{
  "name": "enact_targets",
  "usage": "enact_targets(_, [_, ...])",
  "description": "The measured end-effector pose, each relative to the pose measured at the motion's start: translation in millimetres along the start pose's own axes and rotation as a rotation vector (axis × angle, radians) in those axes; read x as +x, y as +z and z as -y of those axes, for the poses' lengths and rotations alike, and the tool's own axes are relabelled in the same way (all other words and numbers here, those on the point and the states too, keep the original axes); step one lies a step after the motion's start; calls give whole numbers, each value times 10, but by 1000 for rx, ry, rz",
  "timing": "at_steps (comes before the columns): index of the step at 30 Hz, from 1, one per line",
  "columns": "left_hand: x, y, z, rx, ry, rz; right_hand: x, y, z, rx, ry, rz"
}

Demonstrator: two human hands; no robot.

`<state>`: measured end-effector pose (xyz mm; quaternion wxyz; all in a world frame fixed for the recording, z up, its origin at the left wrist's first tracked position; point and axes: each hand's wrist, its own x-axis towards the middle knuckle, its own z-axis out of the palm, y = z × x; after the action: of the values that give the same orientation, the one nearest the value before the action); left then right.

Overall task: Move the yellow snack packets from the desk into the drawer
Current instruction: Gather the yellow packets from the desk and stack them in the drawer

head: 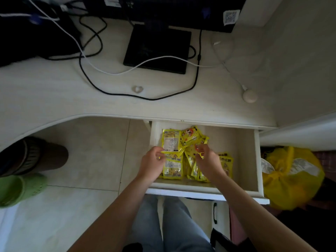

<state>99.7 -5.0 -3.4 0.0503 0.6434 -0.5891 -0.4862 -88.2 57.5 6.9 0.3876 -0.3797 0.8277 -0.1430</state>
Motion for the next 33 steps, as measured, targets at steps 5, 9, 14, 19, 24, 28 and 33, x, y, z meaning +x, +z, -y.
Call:
enact_targets(5, [-317,-425,275,-38,-17,-141,-223,267,447,-116,-172,49])
enact_targets(9, [-573,-815,624,-63,-46,-253,-423,647,867,-197,-327,108])
enact_targets(14, [-797,-1426,1142,-53,-89,-326,-681,1208,1482,-259,-438,151])
enact_targets(19, [-898,-2104,1710,-40,-141,-435,-894,1799,2099,-256,-498,174])
enact_targets(24, [-890,-2706,2175,-31,-145,-506,-1023,2340,2747,-270,-545,221])
enact_targets(28, [-847,-3190,2479,-39,-149,-571,-1012,2663,3261,-287,-611,245])
enact_targets(33, [-719,-3759,2736,-48,-169,-639,-896,2969,3943,-277,-668,275])
